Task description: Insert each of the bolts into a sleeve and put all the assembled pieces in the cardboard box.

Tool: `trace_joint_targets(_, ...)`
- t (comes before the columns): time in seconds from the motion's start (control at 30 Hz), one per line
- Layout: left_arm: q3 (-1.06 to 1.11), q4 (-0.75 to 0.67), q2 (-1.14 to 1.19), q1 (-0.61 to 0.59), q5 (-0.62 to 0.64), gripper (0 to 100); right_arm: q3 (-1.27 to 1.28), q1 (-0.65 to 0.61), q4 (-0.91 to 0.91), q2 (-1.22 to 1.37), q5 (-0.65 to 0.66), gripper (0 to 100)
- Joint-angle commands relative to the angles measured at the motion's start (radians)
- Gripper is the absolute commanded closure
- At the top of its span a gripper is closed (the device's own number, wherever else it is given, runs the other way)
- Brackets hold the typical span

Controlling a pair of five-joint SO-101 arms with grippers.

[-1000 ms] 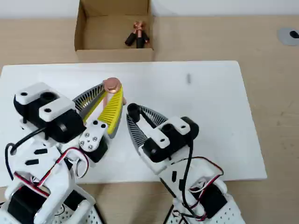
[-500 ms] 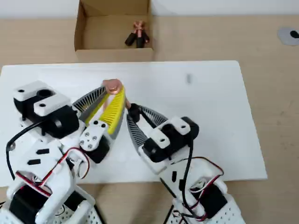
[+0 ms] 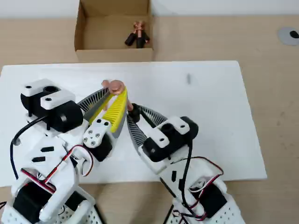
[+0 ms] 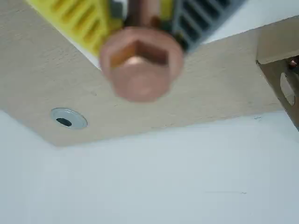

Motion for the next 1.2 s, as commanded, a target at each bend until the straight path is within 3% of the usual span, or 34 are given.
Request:
trace_joint_targets(0.0,-0.005,-0.025,-0.001,0.015,0.009,99,-0.012,-0.013,-0.021,-0.091,0.000,98.8)
trace_joint_targets(0.6,0.038,-0.086,0.004,0.015,0.006,99,-0.012,-0.013,-0.021,-0.091,0.000,98.8)
trace_joint_targets(1.17,0.031,0.054,-0.005,0.092,0.003,99,-0.012,-0.013,-0.021,-0.091,0.000,98.8)
